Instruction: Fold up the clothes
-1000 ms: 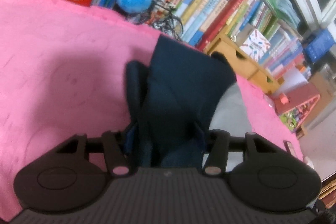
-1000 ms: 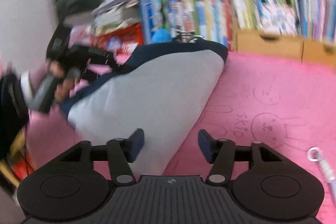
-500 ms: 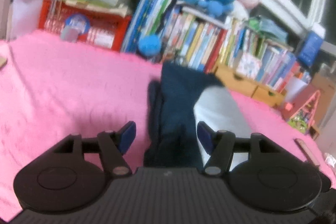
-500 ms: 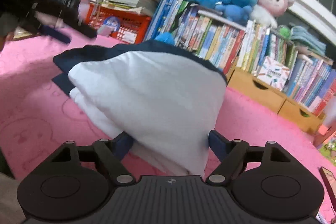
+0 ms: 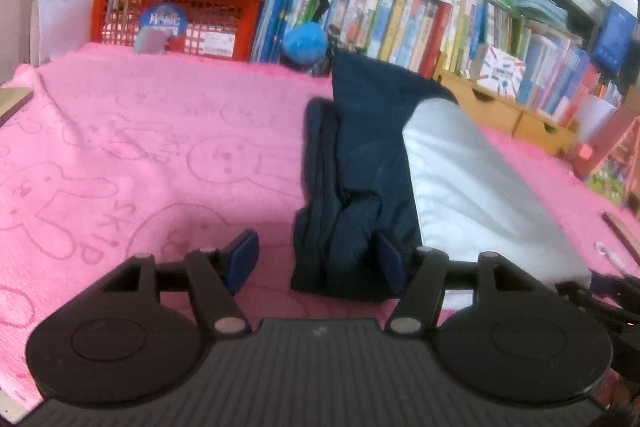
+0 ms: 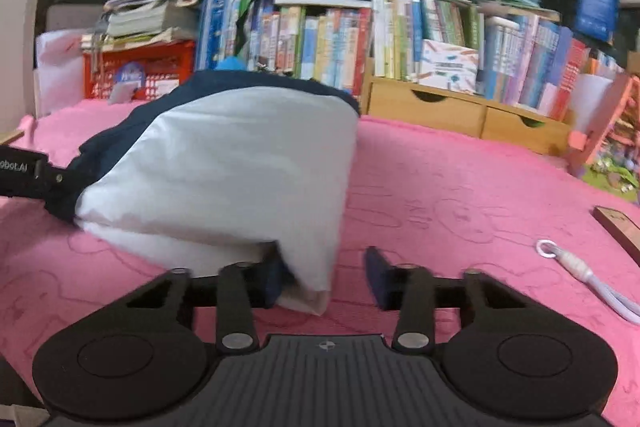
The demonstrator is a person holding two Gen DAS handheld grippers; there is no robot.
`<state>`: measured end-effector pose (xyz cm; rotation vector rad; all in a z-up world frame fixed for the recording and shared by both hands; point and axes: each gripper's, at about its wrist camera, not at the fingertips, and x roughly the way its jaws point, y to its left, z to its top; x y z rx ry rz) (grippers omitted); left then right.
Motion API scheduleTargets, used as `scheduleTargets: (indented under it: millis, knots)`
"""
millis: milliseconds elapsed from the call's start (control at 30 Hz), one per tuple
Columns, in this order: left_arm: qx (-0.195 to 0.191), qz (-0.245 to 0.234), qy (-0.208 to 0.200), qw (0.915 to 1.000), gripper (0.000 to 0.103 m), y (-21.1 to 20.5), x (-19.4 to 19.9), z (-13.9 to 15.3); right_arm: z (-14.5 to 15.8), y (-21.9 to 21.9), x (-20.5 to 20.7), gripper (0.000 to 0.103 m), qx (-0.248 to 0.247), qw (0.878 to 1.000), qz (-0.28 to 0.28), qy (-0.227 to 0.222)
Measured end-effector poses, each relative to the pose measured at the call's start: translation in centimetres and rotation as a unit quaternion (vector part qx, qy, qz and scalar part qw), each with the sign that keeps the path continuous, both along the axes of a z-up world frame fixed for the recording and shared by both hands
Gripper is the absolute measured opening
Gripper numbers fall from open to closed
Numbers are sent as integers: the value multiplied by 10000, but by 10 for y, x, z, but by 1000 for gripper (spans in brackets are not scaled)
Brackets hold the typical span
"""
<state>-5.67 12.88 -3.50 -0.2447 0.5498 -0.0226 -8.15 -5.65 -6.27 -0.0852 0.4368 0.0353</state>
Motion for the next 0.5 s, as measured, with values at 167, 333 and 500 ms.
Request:
scheduleTargets:
  millis: [167,333,500]
  knots:
    - [80,-10,-28,10000,65,0,2,-1,-2,-5,-5,30,55,9997,-201,-90]
    - [276,134,-87,9995,70,2,-6,3,-3,-6,-4,23,152,9997,-170,-76]
    - [1268,-41,-807,9886,68,-25,-28,27,-3,-5,-4,18,309,9995,-75,-69]
